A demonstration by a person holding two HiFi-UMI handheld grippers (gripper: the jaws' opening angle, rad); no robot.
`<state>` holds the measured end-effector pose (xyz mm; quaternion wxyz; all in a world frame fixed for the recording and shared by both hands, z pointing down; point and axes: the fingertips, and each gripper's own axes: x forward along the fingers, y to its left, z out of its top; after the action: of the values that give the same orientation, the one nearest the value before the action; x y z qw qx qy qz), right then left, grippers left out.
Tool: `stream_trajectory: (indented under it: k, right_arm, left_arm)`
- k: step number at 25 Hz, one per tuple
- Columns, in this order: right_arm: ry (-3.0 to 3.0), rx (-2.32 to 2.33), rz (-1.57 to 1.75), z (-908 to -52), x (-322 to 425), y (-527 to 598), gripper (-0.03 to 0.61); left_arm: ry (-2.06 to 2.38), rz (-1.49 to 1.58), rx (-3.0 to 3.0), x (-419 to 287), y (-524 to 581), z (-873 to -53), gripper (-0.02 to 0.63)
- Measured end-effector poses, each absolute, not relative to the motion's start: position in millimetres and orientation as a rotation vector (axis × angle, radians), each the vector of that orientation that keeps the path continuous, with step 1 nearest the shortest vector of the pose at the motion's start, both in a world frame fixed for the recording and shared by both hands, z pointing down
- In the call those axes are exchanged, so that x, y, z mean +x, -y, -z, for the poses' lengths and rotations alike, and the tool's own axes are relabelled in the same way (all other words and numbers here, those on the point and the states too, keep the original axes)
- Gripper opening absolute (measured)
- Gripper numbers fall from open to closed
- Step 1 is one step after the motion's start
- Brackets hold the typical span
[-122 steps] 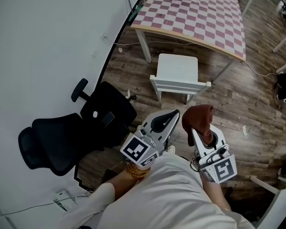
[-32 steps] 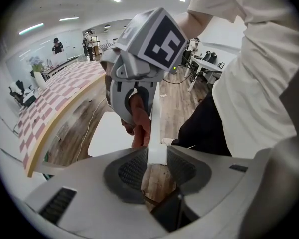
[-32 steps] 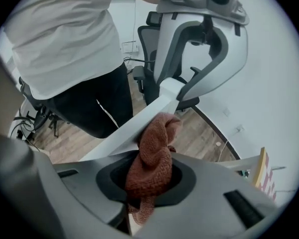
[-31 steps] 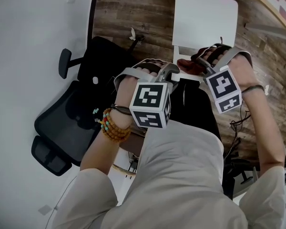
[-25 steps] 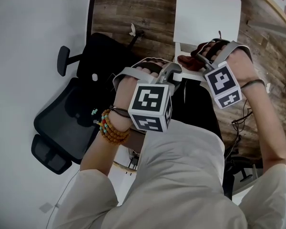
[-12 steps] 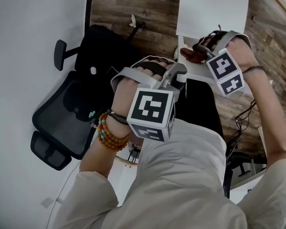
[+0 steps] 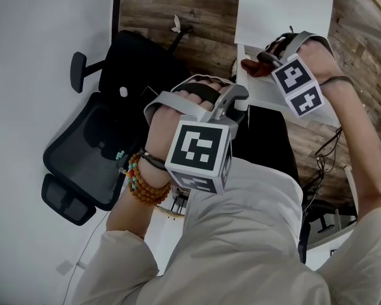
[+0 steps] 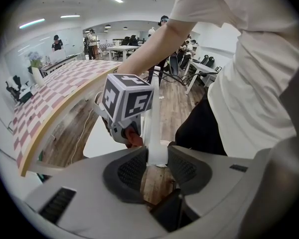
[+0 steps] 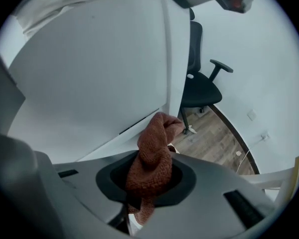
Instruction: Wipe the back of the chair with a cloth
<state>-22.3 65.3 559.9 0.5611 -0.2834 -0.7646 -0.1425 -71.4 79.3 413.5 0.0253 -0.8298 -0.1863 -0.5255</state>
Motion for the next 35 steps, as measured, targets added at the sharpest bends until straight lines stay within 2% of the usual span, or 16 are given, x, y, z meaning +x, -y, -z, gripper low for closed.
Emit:
stream_trajectory:
  k: [17, 35]
  right_arm:
    - [1.736, -0.731, 0.296, -598, 4, -76, 0.084]
    - [1.742, -0.686, 0.311, -533, 21, -80, 0.084]
  left_arm:
    - [0.560, 1.640, -2.562, -74, -81, -415, 0.160]
    - [0.574, 1.656, -2.551, -68, -82, -422, 0.169]
